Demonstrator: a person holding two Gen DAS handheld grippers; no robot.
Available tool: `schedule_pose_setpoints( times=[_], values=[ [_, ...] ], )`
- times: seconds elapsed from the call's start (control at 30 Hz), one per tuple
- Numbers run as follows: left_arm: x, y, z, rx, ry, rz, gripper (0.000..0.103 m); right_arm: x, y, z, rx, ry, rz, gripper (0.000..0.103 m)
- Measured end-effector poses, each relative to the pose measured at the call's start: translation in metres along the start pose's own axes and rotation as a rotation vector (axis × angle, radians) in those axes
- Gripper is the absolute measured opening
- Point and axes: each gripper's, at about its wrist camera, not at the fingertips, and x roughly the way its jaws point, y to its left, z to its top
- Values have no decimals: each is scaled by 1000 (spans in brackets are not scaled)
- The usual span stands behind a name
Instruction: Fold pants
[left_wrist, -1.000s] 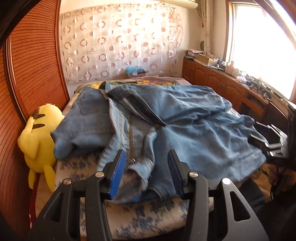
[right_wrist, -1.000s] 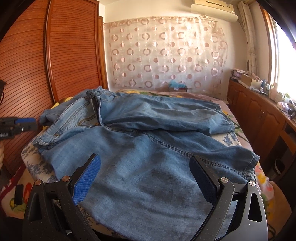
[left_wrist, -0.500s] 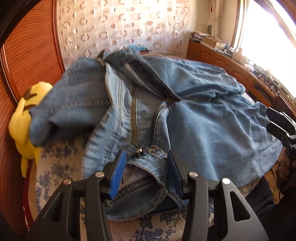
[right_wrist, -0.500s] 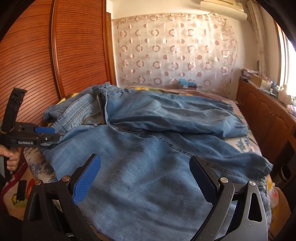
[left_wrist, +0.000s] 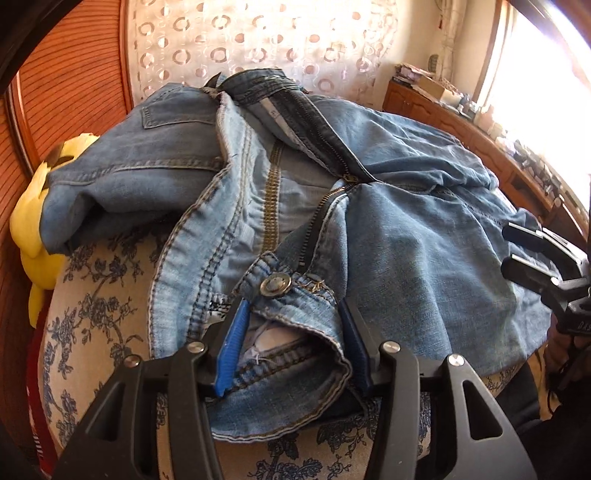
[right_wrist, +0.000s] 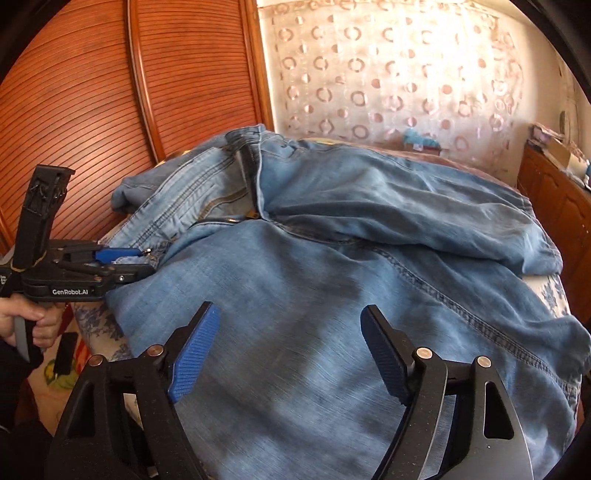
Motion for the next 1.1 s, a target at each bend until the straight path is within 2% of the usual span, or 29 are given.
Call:
schedule_pose_setpoints(
  times=[0.23,0.33,0.37,0.4,0.47,0.57,0.77,0.87,1.1],
  values=[
    [2,0,0,-31,-9,15,51,0,8,-9,-7,12,4,81],
    [2,-2,3,-18,-14,0,40,1,7,-10,0,13,-4,81],
    [0,-4,4,-8,-24,-7,32,1,5,-11,8,14,-3,81],
    [-2,-5,6,-3,-35,-13,26,1,4,-11,13,14,-4,81],
    [-10,-8,11,13,-71,-14,23,0,2,-12,20,16,-9,81],
    [-26,-13,20,49,-146,3,23,-1,0,-12,21,12,-17,81],
    [-52,-16,47,117,-240,12,23,-2,-4,-15,31,12,-26,81],
    [-47,-11,59,133,-200,-1,26,-4,-5,-16,33,10,-31,81],
    [-10,1,66,109,-70,30,33,-5,-5,-15,24,4,-43,81]
  ],
)
